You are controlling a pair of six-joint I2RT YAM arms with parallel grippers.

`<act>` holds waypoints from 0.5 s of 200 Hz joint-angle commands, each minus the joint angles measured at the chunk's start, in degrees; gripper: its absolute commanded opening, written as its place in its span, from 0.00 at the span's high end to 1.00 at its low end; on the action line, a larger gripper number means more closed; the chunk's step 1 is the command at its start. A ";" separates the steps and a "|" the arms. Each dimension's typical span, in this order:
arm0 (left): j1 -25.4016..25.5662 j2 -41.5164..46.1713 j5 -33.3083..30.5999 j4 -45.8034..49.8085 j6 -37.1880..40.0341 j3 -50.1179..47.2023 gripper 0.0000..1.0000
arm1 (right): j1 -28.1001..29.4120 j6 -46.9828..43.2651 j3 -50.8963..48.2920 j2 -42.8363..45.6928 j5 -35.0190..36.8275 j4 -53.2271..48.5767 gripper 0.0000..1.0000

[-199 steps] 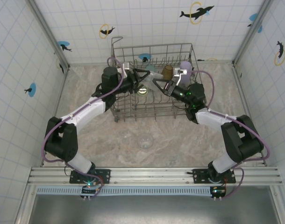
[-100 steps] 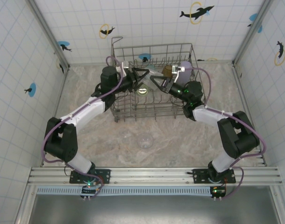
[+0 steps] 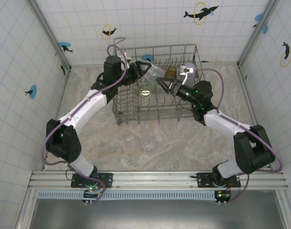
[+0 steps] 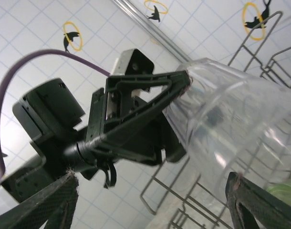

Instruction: Load the cups into the dish rack

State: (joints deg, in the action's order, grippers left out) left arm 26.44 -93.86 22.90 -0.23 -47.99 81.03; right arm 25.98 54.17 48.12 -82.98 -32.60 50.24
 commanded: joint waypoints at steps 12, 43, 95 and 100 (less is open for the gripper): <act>-0.06 -3.17 -11.30 9.30 12.99 7.10 1.00 | -1.69 -5.66 -3.32 5.30 2.12 -7.04 0.12; -0.07 -6.66 -20.69 13.91 20.22 12.38 1.00 | -3.21 -8.25 -5.15 8.62 4.01 -12.61 0.11; -0.40 -13.37 -36.10 17.78 30.11 17.60 1.00 | -4.71 -10.13 -7.75 12.30 5.15 -16.58 0.10; -0.63 -14.25 -37.79 18.47 30.08 18.54 1.00 | -4.85 -10.25 -7.90 12.52 5.18 -16.89 0.10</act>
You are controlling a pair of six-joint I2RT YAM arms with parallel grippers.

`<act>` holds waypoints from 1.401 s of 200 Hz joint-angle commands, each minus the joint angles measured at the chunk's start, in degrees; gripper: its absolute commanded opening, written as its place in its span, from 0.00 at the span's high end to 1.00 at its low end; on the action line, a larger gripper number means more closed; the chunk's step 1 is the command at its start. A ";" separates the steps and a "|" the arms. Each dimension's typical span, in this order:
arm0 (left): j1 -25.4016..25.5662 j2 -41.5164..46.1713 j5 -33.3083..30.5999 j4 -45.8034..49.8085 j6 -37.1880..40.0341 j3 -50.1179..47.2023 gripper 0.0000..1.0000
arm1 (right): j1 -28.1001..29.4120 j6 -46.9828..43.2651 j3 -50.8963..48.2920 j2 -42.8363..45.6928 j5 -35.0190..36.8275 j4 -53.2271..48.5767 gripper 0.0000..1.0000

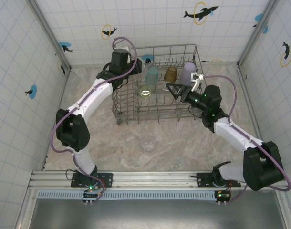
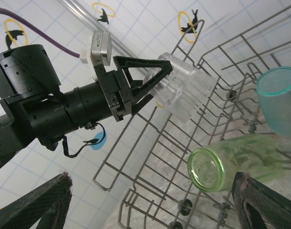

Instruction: Load the cups into the dish rack

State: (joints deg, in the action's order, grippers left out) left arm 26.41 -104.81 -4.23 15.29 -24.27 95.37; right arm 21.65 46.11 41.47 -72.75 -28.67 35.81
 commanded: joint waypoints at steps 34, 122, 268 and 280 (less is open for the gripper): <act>-3.81 -10.04 -12.98 7.98 5.68 11.70 1.00 | -0.97 -3.19 -1.91 3.70 1.11 -4.66 0.02; -4.27 -19.46 -24.59 11.06 12.48 18.12 1.00 | -2.73 -4.91 -2.45 7.20 1.59 -8.55 0.00; -4.33 -25.53 -23.99 7.68 8.36 17.48 0.97 | -4.05 -4.51 -3.58 9.33 1.68 -8.97 0.00; -4.31 -25.43 -23.65 7.63 6.81 17.25 0.88 | -4.14 -4.55 -3.57 9.56 1.68 -9.04 0.00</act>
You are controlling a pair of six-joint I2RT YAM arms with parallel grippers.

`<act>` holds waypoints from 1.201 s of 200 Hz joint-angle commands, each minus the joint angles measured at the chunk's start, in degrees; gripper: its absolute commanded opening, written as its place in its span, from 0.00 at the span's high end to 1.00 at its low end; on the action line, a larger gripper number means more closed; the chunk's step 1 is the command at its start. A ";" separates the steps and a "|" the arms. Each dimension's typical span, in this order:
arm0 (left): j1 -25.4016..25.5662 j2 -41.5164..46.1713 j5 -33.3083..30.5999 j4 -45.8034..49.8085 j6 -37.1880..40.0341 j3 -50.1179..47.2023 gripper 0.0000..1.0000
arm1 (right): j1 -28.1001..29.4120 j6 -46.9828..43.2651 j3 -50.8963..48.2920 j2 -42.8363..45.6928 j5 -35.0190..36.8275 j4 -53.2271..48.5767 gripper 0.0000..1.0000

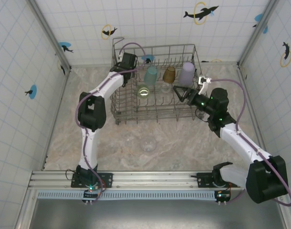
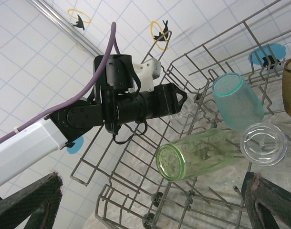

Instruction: Load the cups into the dish rack

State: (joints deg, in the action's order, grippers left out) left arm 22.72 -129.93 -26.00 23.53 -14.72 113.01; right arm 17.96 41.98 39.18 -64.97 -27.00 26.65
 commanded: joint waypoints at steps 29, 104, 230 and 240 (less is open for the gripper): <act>-0.62 0.53 -1.94 -1.20 -4.80 -1.05 0.57 | -0.61 -0.26 -1.22 1.95 0.02 0.01 0.00; -0.67 4.59 1.04 -6.62 -8.12 -4.40 0.25 | -0.74 -0.03 -0.87 1.70 -0.15 -0.09 0.00; -0.66 10.03 5.44 -8.88 -10.21 -4.55 0.03 | -0.84 0.47 -1.25 1.64 -0.15 -0.35 0.00; -0.66 10.54 5.56 -9.09 -10.09 -4.57 0.03 | -0.88 0.47 -1.31 1.69 -0.15 -0.54 0.00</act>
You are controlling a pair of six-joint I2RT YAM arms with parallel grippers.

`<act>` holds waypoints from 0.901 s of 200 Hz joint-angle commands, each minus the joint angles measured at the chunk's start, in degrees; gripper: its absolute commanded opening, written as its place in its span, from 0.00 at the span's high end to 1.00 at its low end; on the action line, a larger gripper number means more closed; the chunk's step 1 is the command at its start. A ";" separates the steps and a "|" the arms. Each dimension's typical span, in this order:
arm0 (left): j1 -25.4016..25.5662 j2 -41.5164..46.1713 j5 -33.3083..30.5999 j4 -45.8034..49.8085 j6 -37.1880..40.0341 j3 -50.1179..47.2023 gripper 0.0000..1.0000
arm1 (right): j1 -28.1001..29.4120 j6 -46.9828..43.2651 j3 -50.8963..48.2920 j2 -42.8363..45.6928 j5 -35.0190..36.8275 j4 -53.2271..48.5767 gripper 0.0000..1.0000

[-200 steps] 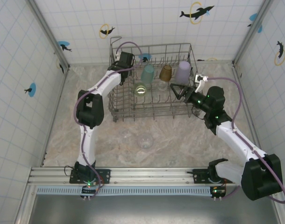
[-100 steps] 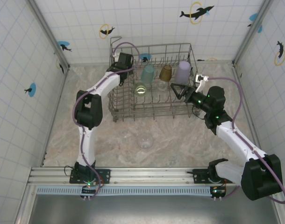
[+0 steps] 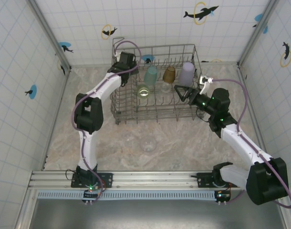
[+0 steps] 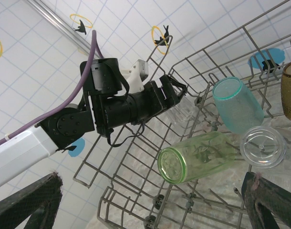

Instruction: Load the cups into the dish rack

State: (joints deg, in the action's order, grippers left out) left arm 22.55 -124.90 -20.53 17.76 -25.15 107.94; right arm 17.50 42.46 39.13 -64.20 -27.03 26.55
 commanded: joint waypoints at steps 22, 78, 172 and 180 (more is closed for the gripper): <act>-0.49 6.16 0.45 -3.55 0.59 0.23 0.03 | -0.37 0.04 -1.33 0.97 0.00 -0.63 0.00; -1.86 6.68 10.13 -4.31 -2.95 -0.01 0.03 | -0.40 0.08 -1.08 0.92 -0.04 -1.01 0.00; -2.86 6.65 36.45 -6.34 -5.78 -0.40 0.03 | -0.76 -0.67 -1.34 0.75 -0.14 -1.62 0.00; -2.90 7.00 37.65 -6.63 -5.96 -0.73 0.03 | -0.74 -0.79 -1.43 0.83 -0.07 -1.67 0.00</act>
State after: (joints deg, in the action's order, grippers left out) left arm 19.92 -121.49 9.74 12.91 -29.95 107.55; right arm 17.12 42.46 39.13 -64.20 -27.05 25.17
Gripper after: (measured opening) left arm 0.974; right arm 0.999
